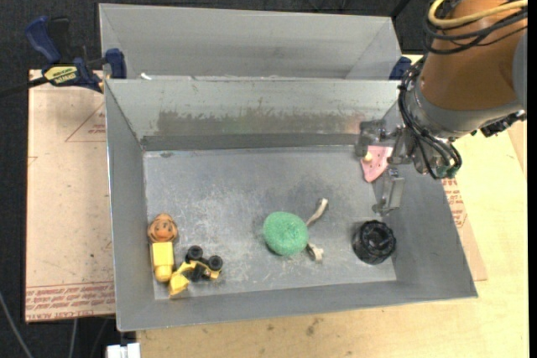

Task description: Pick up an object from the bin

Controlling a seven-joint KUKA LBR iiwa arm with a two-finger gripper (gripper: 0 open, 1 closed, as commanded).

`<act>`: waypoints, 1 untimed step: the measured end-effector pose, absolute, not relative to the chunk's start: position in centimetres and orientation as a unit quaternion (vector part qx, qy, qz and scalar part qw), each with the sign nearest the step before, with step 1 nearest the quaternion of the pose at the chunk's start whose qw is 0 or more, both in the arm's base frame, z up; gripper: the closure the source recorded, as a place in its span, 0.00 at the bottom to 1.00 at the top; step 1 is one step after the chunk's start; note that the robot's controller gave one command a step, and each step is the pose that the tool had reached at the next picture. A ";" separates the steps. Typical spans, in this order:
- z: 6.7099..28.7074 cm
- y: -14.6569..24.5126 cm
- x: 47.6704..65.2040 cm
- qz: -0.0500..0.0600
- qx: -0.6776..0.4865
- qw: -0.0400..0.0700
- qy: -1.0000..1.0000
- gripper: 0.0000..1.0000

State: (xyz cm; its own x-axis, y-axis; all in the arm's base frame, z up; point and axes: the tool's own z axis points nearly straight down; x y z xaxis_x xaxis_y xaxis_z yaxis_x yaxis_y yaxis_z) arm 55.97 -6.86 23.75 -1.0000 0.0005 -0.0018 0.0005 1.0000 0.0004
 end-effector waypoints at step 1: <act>19.5 -5.1 57.0 -0.001 -0.023 0.005 1.000 0.00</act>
Offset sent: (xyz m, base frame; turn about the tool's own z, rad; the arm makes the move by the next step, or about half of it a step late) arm -0.0428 0.0789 -0.0888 0.2202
